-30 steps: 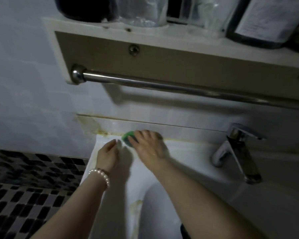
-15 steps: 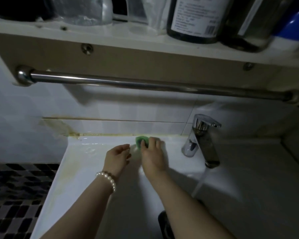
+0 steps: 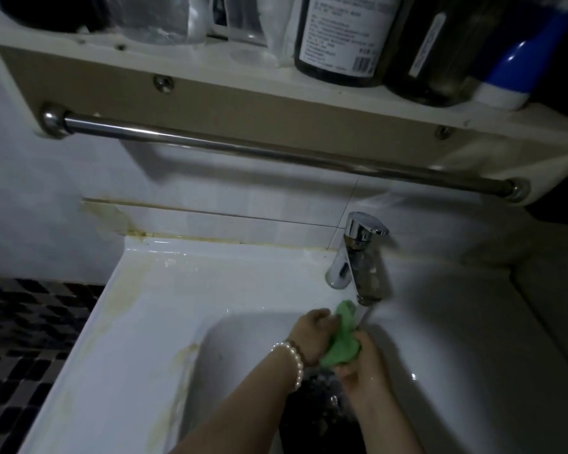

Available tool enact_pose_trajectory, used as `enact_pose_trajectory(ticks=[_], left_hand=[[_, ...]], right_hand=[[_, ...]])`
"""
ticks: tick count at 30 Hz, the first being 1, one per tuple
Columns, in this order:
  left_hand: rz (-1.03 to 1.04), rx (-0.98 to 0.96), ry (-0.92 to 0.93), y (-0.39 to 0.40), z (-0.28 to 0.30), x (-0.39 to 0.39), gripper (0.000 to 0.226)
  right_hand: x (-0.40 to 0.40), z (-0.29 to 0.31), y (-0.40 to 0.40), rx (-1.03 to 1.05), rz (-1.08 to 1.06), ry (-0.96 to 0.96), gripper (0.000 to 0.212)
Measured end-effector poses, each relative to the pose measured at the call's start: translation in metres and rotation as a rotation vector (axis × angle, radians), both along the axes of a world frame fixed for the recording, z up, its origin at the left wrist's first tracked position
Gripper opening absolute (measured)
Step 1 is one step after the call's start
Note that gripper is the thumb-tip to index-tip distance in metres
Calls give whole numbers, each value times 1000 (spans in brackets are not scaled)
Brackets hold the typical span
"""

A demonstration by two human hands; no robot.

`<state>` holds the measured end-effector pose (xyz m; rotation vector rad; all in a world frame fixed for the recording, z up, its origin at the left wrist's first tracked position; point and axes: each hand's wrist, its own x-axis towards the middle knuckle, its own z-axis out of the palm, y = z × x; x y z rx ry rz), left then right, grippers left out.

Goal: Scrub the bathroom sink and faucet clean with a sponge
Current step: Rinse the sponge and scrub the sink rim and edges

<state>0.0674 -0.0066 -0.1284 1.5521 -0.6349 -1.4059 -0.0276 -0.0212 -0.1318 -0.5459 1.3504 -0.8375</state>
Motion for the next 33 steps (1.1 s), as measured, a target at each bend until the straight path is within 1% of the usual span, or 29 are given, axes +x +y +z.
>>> enact_pose_trajectory(ticks=[1,2,3,4,6,9,10,12,14,15,16,18,19,20,21,22,23,24,25,26,27,28,29,31,32,33], left_hand=[[2,0,6,0,0,-5,25],[18,2,-22,1,1,-8,26],[47,4,-72,2,4,-9,27],[76,-2,-133,3,5,-9,24],[113,-29,-303,4,6,-3,12],[137,-39,-495,6,8,7,23],[142,-40,-533,5,9,10,23],[176,-45,-565,4,13,18,18],[253,-45,-580,7,15,31,21],[286,-33,-601,11,16,39,24],[300,-21,-623,17,16,48,25],[309,0,-651,27,15,66,22],[320,8,-660,32,15,75,21],[337,17,-666,37,16,85,21],[353,23,-668,42,16,93,22],[368,28,-671,46,16,102,23],[377,29,-682,49,14,110,25],[378,32,-695,52,13,118,26],[380,36,-706,55,12,127,26],[387,44,-711,58,12,135,27],[399,57,-715,63,11,146,27],[415,73,-722,67,12,156,27],[435,94,-734,71,12,166,28],[486,149,-775,83,13,189,29],[511,178,-803,90,13,201,30],[529,209,-836,97,12,213,30]], right_hand=[[1,3,3,102,-30,-205,31],[1,3,4,153,-49,-360,37],[5,4,4,153,-37,-417,39],[10,4,3,131,-24,-410,37],[21,1,1,39,-15,-252,24],[41,-3,-7,-143,-104,56,9],[49,-3,-9,-195,-107,113,9],[64,1,-8,-365,-150,204,17],[77,7,-7,-682,-158,433,22],[83,8,-8,-824,-107,553,23],[88,7,-10,-911,13,634,24],[102,-2,-13,-904,320,750,26],[109,-9,-13,-852,441,773,30],[116,-19,-11,-873,608,864,39],[121,-25,-6,-904,670,855,50],[124,-31,-9,-1005,713,867,57],[130,-30,-23,-983,685,812,58],[133,-28,-32,-1019,695,820,51],[143,-27,-39,-986,600,781,41],[151,-21,-44,-924,464,815,31],[163,-15,-43,-809,345,862,25],[179,-10,-36,-755,304,858,21],[196,-5,-21,-710,324,761,18],[232,-9,16,-761,582,549,6],[246,-9,32,-819,663,514,9],[257,-12,43,-882,724,503,20]])
